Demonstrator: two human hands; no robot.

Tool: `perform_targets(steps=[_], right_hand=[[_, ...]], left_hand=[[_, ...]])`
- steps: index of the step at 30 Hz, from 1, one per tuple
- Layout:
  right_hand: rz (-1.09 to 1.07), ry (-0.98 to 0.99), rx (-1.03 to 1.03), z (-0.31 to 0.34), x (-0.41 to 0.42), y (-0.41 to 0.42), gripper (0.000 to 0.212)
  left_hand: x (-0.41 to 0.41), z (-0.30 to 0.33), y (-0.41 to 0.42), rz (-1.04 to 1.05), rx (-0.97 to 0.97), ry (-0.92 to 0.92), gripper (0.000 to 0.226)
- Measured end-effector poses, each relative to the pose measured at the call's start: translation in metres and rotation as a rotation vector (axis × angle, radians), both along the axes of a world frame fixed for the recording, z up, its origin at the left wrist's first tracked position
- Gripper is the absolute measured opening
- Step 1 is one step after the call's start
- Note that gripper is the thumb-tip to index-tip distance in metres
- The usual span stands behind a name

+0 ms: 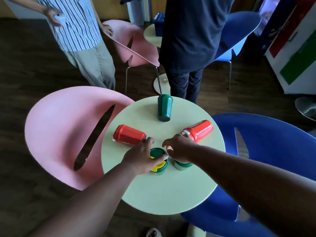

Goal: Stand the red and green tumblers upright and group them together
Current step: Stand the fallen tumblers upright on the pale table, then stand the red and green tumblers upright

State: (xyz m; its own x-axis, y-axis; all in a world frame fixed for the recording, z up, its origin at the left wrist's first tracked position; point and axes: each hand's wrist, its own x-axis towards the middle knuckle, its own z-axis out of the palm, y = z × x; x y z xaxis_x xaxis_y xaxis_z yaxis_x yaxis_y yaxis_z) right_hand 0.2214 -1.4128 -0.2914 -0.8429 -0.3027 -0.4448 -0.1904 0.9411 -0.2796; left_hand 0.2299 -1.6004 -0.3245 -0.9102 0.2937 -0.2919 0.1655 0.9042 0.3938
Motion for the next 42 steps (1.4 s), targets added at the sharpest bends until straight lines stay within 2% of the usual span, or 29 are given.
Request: perform_targets(steps=[5,7,12,16,19,23,29,33,35,37,40,42], right_hand=[[0.044,0.019,-0.03,0.012,-0.026,0.005,0.033],[0.04,0.018,-0.063,0.017,-0.038,0.003,0.034],[-0.012,-0.022,-0.169,0.011,-0.062,-0.01,0.033],[-0.071,-0.056,-0.21,-0.004,-0.082,-0.031,0.033],[-0.129,-0.11,-0.22,-0.017,-0.097,-0.051,0.035],[-0.184,-0.175,-0.204,-0.037,-0.12,-0.087,0.04],[-0.141,-0.238,-0.132,-0.054,-0.143,-0.126,0.067],[-0.149,-0.227,-0.133,-0.063,-0.145,-0.134,0.065],[-0.134,-0.214,-0.125,-0.065,-0.144,-0.133,0.058],[-0.139,-0.213,-0.143,-0.064,-0.142,-0.127,0.06],[-0.155,-0.201,-0.18,-0.055,-0.137,-0.112,0.064],[-0.158,-0.202,-0.195,-0.048,-0.132,-0.099,0.059]], left_hand=[[-0.023,0.017,-0.011,0.187,0.028,0.056,0.06],[-0.033,0.02,-0.021,0.286,0.048,0.091,0.06],[-0.053,0.004,-0.059,0.519,0.173,0.103,0.043],[-0.073,-0.023,-0.09,0.598,0.18,0.05,0.049],[-0.09,-0.042,-0.107,0.637,0.184,-0.042,0.064],[-0.111,-0.062,-0.122,0.601,0.235,-0.225,0.076],[-0.132,-0.081,-0.13,0.458,0.373,-0.316,0.051],[-0.138,-0.084,-0.126,0.491,0.488,-0.324,0.047],[-0.138,-0.083,-0.121,0.499,0.507,-0.3,0.051],[-0.136,-0.079,-0.116,0.479,0.478,-0.229,0.06],[-0.127,-0.066,-0.104,0.391,0.421,-0.071,0.079],[-0.117,-0.054,-0.092,0.291,0.382,0.053,0.085]])
